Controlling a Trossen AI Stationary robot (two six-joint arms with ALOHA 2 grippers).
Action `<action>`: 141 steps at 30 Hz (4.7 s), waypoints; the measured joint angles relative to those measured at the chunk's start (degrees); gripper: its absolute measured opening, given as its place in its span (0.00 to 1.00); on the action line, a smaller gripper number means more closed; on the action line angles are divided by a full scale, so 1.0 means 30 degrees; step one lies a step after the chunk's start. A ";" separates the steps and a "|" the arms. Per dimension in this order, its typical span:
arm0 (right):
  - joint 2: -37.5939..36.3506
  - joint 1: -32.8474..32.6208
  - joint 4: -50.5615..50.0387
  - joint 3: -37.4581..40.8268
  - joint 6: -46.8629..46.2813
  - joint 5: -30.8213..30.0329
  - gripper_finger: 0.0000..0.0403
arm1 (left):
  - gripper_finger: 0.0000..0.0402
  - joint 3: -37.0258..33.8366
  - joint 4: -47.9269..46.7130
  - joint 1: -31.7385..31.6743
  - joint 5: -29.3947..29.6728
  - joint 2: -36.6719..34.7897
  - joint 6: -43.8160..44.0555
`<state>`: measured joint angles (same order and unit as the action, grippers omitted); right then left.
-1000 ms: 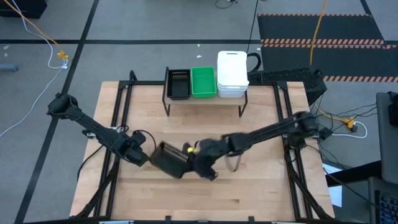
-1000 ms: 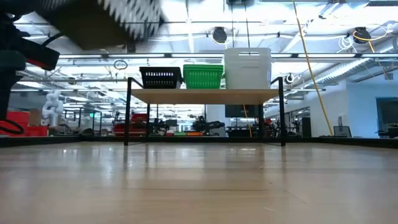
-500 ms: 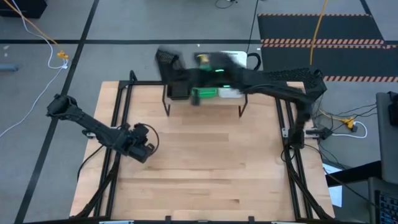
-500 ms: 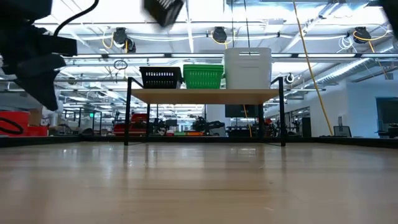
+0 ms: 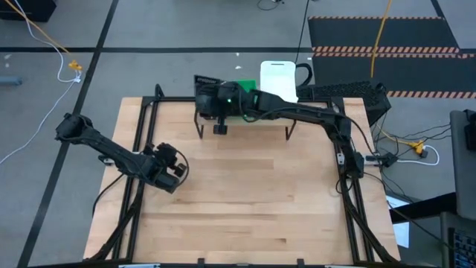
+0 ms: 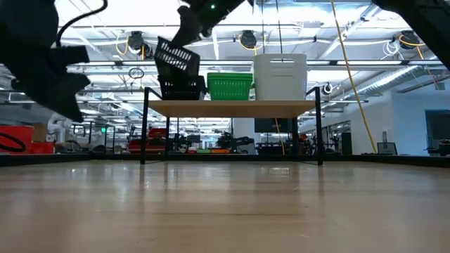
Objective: Stack baskets on shelf by color
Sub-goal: Stack the black bin on top of the other black bin on the shelf, then return to Home Position
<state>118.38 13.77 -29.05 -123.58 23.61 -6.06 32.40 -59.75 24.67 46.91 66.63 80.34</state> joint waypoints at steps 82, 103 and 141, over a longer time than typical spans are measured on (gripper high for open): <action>-3.0343 -0.7084 2.0005 3.7981 -0.6580 0.1061 0.00 | 0.14 -0.3935 1.9803 -0.1107 -0.1709 -1.3855 -2.7236; -3.4080 -0.4855 1.2955 3.7589 -0.6075 0.0967 0.00 | 0.14 -0.6555 1.8910 -0.1394 -0.0611 -1.8970 -2.8089; -3.6121 -0.4848 1.3045 4.0200 -0.6088 0.1047 0.00 | 0.14 -1.0606 2.4844 -0.1297 -0.2197 -1.9322 -2.9729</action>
<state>10.02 -0.78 10.09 -2.98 5.34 -2.92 0.58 14.79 20.78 40.32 8.67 -8.84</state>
